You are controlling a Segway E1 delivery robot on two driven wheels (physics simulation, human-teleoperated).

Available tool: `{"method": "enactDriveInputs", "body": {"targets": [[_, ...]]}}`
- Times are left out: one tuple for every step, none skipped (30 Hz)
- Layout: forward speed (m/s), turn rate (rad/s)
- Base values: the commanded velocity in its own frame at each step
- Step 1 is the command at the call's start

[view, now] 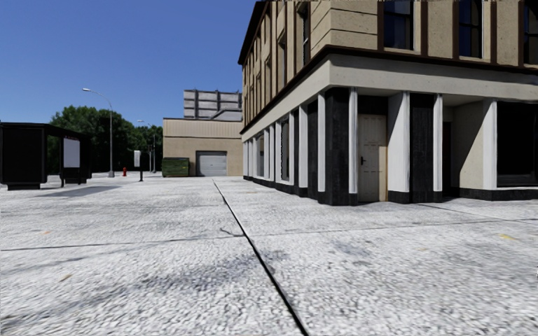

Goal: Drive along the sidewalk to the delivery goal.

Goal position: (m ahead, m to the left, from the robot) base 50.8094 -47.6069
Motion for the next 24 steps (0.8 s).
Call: {"method": "enactDriveInputs", "body": {"targets": [[1.53, -0.51], [1.53, -0.51], [1.53, -0.51], [1.53, -0.51], [1.53, -0.51], [1.53, -0.51], [1.53, -0.51], [1.53, -0.51], [1.53, -0.51], [1.53, -0.51], [1.53, -0.51], [1.53, -0.51], [1.53, -0.51], [1.53, -0.51], [1.53, -0.51], [1.53, -0.51], [1.53, -0.51], [1.53, -0.51], [1.53, -0.51], [1.53, -0.51], [1.53, -0.51], [1.53, -0.51], [1.53, -0.51], [1.53, -0.51]]}}
